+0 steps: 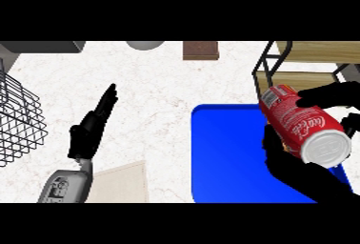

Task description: Pick the can from the tray and place it in the tiered shelf

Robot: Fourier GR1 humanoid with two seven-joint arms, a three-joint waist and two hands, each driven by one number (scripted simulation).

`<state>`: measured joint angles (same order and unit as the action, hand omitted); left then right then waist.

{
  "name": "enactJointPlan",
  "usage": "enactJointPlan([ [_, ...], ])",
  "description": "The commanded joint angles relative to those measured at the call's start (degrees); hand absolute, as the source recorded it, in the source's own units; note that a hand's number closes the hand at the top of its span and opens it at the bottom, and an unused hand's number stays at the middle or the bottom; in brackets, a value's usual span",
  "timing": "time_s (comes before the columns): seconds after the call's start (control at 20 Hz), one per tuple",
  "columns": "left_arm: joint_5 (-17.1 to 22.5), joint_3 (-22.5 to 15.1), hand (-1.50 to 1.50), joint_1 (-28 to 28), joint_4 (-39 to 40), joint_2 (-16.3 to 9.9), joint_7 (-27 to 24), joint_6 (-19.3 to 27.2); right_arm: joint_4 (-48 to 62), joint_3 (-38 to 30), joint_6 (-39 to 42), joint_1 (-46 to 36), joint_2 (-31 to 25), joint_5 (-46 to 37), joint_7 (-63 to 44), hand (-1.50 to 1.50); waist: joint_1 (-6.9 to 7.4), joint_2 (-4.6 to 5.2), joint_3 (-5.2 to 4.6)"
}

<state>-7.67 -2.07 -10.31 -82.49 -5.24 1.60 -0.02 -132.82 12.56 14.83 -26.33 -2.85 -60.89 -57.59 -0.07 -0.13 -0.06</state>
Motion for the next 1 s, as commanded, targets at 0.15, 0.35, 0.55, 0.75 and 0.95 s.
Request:
enactJointPlan([
  [0.15,-0.1,-0.5,0.00,0.8,-1.9,0.8,1.1,0.1,1.4,-14.3,10.9,-13.8,-6.3,4.0,-4.4,1.50,-0.01,-0.09,0.00],
  [0.35,-0.3,-0.8,0.00,1.3,-2.0,0.3,1.2,-1.0,10.2,-17.8,6.0,-17.4,-7.6,3.8,-0.5,1.50,0.28,0.05,0.03],
  [0.55,0.4,-0.1,0.00,1.3,-4.3,-0.1,2.6,-1.3,14.3,-23.7,7.7,-21.4,-12.3,5.8,1.6,1.50,0.27,0.01,0.04],
  [0.75,-1.9,0.1,0.00,-2.7,3.8,1.9,-1.4,1.3,18.7,-24.5,5.5,-26.3,-14.5,5.3,2.7,1.50,-0.06,0.16,0.00],
  [0.95,-2.0,-0.8,0.00,2.1,-0.8,1.3,-1.0,0.4,23.5,-28.9,5.2,-24.8,-19.7,8.0,8.2,1.50,0.13,0.08,0.04],
])
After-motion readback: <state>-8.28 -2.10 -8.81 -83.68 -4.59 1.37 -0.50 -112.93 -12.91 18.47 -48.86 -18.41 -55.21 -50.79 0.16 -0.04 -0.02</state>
